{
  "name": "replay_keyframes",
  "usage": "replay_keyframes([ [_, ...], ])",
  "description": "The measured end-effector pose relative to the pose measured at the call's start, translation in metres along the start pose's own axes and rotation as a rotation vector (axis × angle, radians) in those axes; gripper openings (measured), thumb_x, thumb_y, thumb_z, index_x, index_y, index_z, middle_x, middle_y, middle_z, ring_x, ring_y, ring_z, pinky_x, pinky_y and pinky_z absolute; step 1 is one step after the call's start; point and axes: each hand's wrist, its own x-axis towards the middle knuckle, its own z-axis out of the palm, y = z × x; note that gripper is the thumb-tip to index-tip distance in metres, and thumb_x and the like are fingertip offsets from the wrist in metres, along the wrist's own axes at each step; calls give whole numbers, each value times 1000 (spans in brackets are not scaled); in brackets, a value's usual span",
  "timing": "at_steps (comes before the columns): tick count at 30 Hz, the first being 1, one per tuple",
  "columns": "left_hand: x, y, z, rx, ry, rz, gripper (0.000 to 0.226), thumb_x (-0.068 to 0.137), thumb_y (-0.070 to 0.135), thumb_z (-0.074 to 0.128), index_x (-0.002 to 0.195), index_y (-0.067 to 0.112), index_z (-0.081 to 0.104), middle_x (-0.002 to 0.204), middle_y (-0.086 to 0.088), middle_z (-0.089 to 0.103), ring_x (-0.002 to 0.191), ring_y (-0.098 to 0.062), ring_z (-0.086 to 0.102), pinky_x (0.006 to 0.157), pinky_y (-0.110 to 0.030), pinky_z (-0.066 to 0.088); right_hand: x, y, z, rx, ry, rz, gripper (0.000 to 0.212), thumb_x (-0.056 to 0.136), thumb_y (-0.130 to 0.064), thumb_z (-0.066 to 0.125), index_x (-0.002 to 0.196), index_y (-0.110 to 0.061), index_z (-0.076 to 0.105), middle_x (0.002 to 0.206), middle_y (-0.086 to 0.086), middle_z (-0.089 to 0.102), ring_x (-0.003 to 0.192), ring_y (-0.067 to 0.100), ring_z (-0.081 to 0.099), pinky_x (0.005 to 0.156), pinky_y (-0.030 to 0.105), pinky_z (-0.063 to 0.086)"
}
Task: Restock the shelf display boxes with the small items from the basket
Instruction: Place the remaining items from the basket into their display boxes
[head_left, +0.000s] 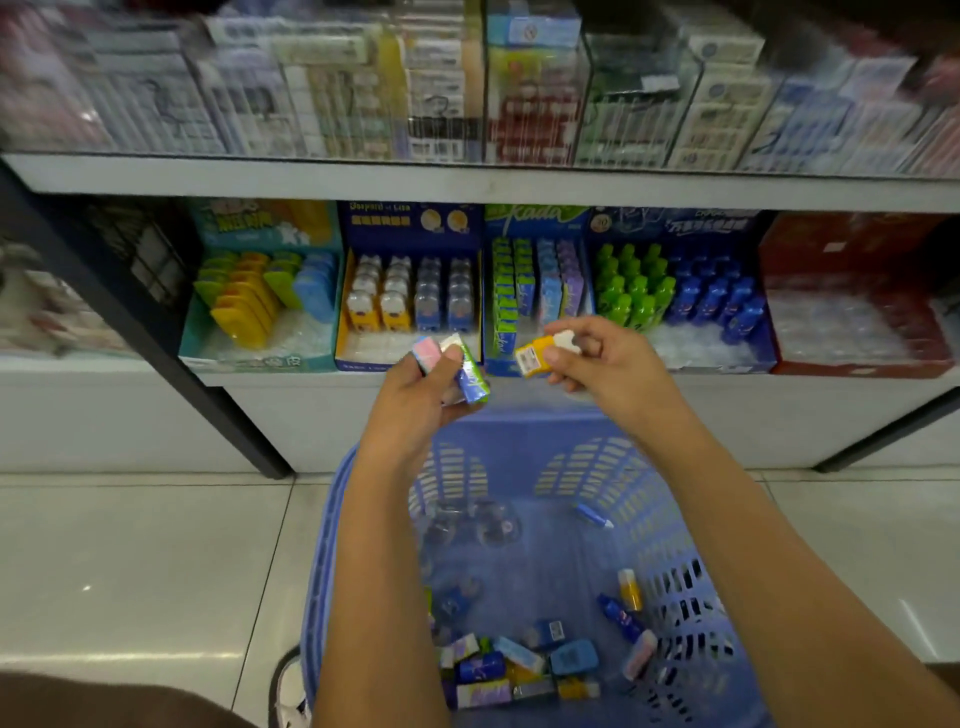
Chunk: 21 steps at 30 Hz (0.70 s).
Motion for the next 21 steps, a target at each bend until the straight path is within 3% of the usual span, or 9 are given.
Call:
replay_keyframes([
  [4, 4, 15, -33, -49, 239, 50, 8, 96, 14, 54, 97, 9, 59, 81, 2, 65, 70, -7, 66, 62, -26, 60, 40, -20, 40, -288, -61, -139, 22, 95, -11, 52, 114, -19, 59, 96, 7, 60, 78, 18, 62, 73, 31, 53],
  [5, 5, 17, -41, -19, 303, 72, 8, 96, 13, 53, 100, 7, 57, 84, 1, 63, 72, -8, 65, 60, -25, 59, 50, -23, 54, -366, -66, -190, 24, 94, -13, 54, 115, -19, 60, 99, 7, 57, 80, 18, 60, 75, 30, 52],
  [8, 7, 21, -66, 29, 447, 140, 10, 95, 9, 53, 105, 5, 53, 86, -2, 59, 75, -9, 60, 56, -22, 58, 73, -32, 95, -479, -71, -322, 23, 85, -12, 65, 108, -15, 60, 93, -1, 55, 67, -1, 49, 63, 4, 39],
  [11, 4, 24, -83, -16, 502, 158, 13, 96, 9, 52, 108, 6, 54, 86, 0, 60, 76, -10, 61, 57, -20, 57, 87, -31, 125, -460, -96, -369, 22, 78, -13, 73, 98, -11, 64, 86, -1, 63, 64, -1, 51, 59, 3, 39],
  [13, 2, 25, -91, -40, 518, 153, 15, 96, 10, 52, 111, 8, 55, 88, 1, 62, 76, -9, 62, 60, -21, 58, 93, -27, 137, -466, -111, -378, 20, 78, -12, 74, 97, -8, 67, 89, 5, 69, 71, 9, 60, 63, 7, 44],
  [16, -1, 23, -102, -64, 506, 142, 22, 96, 12, 52, 116, 4, 54, 95, -5, 61, 78, -9, 63, 65, -23, 59, 99, -23, 148, -549, -140, -412, 19, 82, -11, 70, 100, -7, 68, 94, 10, 69, 81, 21, 65, 77, 31, 52],
  [17, -2, 22, -105, -61, 492, 141, 27, 96, 13, 52, 121, 1, 52, 99, -7, 59, 80, -10, 63, 67, -23, 58, 101, -23, 150, -592, -152, -432, 18, 83, -12, 69, 100, -7, 68, 93, 10, 69, 81, 21, 64, 77, 34, 52],
  [21, 4, 19, -110, -50, 533, 99, 31, 96, 11, 54, 124, -2, 54, 94, 0, 58, 75, -5, 63, 60, -18, 57, 108, -25, 152, -694, -171, -504, 21, 84, -14, 68, 104, -7, 69, 96, 8, 66, 77, 11, 55, 76, 26, 49],
])
